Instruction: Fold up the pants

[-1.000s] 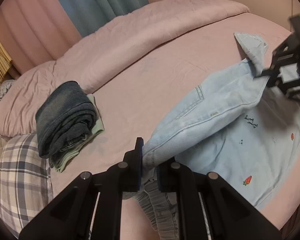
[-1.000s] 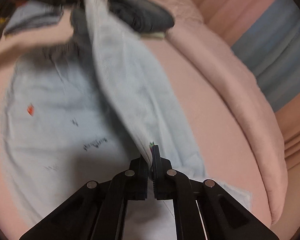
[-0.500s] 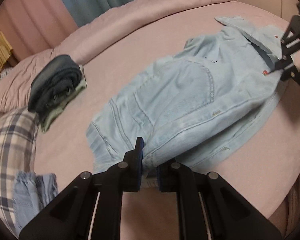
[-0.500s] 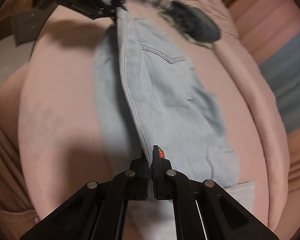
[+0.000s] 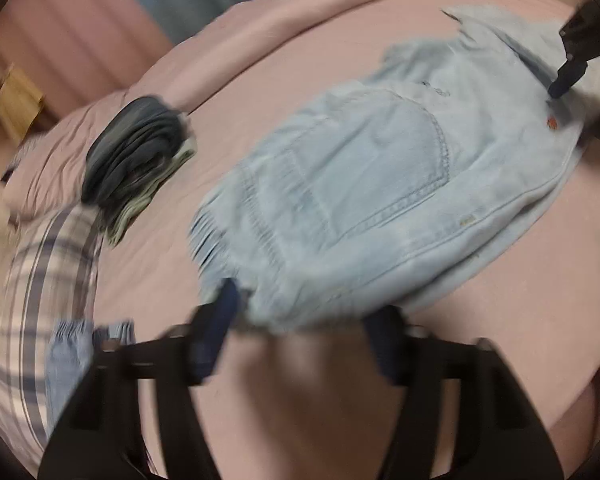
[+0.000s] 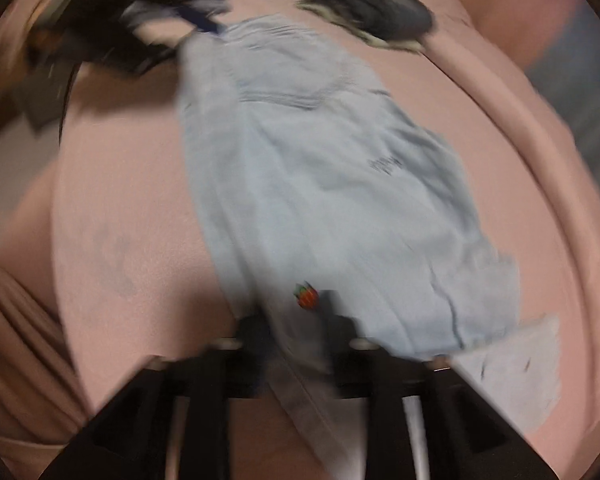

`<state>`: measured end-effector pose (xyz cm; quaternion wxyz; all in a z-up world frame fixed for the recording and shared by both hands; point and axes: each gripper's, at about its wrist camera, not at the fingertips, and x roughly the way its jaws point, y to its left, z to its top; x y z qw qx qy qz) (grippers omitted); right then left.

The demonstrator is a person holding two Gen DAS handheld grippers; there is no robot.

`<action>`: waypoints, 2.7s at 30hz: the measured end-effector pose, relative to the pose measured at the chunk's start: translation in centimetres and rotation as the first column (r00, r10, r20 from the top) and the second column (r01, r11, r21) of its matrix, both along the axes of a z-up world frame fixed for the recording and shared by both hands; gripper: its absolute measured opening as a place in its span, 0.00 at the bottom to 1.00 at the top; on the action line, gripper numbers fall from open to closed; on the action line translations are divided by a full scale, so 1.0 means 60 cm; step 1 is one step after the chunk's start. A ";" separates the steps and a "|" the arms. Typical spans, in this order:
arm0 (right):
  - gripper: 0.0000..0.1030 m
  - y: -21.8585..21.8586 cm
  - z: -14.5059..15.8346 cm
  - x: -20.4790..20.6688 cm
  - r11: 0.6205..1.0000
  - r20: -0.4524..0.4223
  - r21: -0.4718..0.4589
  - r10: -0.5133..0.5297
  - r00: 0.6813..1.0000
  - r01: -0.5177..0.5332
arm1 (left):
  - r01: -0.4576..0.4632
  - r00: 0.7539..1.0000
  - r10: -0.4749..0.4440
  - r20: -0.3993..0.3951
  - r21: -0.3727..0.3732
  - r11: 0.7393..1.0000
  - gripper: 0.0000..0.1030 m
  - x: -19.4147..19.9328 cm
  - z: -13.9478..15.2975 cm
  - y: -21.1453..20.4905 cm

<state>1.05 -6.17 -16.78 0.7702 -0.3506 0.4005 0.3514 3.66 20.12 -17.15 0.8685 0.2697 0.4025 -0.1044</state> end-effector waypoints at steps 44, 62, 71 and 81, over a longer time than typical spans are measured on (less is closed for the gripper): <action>0.07 -0.553 0.006 -0.034 -0.026 -0.576 0.519 -0.749 0.328 0.854 | 0.202 0.921 -0.323 -0.220 -0.439 0.876 0.13 0.036 0.006 -0.481; 0.04 -0.612 0.002 -0.037 -0.249 -0.641 0.602 -0.717 0.274 0.759 | 0.266 0.923 -0.350 -0.159 -0.393 0.880 0.07 0.031 0.023 -0.524; 0.04 -0.635 -0.049 -0.079 -0.222 -0.606 0.509 -0.779 0.163 0.831 | 0.321 0.901 -0.390 -0.189 -0.314 0.894 0.10 0.034 -0.001 -0.564; 0.51 -0.588 0.073 -0.088 -0.048 -0.257 0.578 -0.958 0.126 0.814 | 0.271 0.920 -0.365 -0.139 -0.445 0.853 0.64 0.024 0.070 -0.484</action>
